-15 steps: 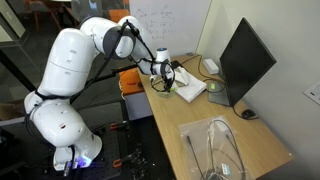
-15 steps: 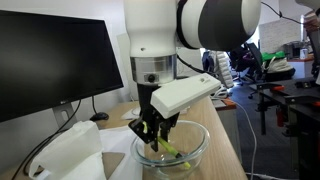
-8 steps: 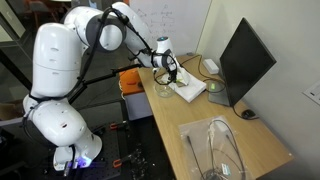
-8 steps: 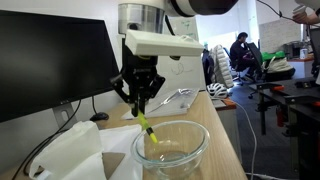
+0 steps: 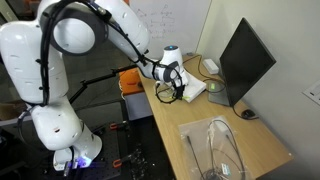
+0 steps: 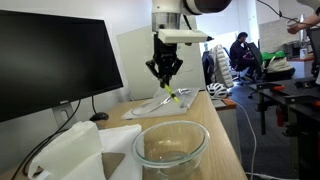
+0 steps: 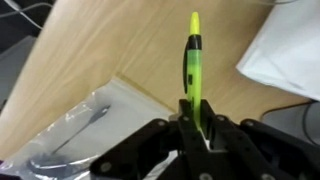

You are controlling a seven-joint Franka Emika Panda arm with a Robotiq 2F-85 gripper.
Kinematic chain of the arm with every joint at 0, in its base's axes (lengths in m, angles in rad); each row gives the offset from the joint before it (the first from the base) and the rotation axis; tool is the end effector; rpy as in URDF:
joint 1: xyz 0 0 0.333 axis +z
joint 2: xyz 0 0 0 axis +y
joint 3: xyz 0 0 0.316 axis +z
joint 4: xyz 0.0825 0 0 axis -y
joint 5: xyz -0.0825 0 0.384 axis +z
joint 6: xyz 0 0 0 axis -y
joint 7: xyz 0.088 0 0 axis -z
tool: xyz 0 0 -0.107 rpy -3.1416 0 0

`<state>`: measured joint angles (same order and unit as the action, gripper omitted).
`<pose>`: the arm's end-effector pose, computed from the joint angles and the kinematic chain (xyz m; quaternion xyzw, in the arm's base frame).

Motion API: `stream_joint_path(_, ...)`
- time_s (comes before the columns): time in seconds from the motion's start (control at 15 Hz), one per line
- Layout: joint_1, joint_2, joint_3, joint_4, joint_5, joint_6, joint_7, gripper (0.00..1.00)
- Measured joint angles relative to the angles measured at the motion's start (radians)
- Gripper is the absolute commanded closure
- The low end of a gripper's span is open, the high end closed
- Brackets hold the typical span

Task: Take the marker out of the bowl and put it on the table

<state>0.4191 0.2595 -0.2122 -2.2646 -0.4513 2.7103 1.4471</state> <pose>0.5391 0.1289 0.2634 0.9020 -0.3993 0.1618 0.0286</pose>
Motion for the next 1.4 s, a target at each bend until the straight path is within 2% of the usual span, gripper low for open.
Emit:
stream_joint_path(0.2, -0.140, -0.033, 0.048, -0.111, 0.014, 0.001, -0.253, 0.96)
stream_joint_path(0.4, -0.212, -0.027, 0.081, -0.162, 0.045, 0.000, -0.442, 0.96)
stream_joint_path(0.6, -0.213, -0.008, 0.081, -0.161, 0.010, 0.000, -0.485, 0.96)
stream_joint_path(0.8, -0.179, 0.023, 0.034, -0.131, -0.162, 0.001, -0.413, 0.96)
stream_joint_path(0.93, -0.156, 0.051, 0.003, -0.099, -0.253, 0.006, -0.319, 0.60)
stream_joint_path(1.4, -0.083, 0.123, -0.058, -0.017, -0.430, 0.012, -0.030, 0.08)
